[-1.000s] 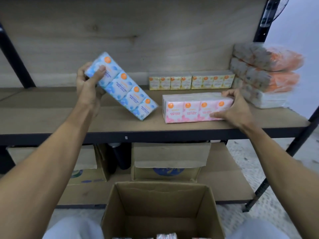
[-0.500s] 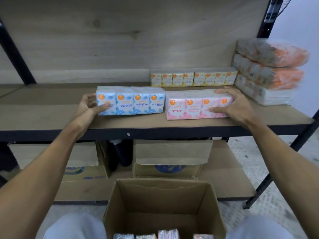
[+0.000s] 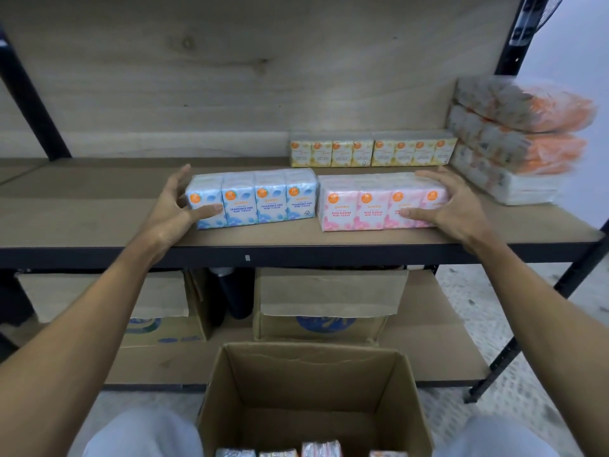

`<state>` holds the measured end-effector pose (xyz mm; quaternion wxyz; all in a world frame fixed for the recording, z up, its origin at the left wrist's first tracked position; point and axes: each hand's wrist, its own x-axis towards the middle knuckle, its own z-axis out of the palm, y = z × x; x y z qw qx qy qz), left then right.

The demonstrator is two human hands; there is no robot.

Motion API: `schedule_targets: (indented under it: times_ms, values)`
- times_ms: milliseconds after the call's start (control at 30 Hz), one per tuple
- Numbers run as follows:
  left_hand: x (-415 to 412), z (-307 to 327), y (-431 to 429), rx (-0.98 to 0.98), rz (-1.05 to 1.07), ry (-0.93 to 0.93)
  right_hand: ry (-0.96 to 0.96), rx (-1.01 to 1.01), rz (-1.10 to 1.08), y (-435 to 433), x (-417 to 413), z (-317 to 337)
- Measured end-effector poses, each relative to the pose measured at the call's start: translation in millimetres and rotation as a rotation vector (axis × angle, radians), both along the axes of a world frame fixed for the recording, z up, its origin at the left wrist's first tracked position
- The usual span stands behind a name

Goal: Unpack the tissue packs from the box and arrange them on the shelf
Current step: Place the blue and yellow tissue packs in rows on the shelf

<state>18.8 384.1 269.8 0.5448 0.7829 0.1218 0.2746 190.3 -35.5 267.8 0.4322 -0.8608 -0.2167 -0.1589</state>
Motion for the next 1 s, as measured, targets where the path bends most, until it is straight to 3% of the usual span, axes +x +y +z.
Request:
schedule_targets:
  times_ms: [267,833,1000]
  values:
    - [5,1,-9,0.153,0.012,-0.033,-0.114,-0.072,-0.076,7,-7,-2]
    - [14,4,-1,0.152,-0.121,-0.018,-0.082,-0.178,-0.147,10,-6,5]
    - [17,10,-8,0.437,0.05,0.005,-0.214,-0.318,-0.204,16,-18,15]
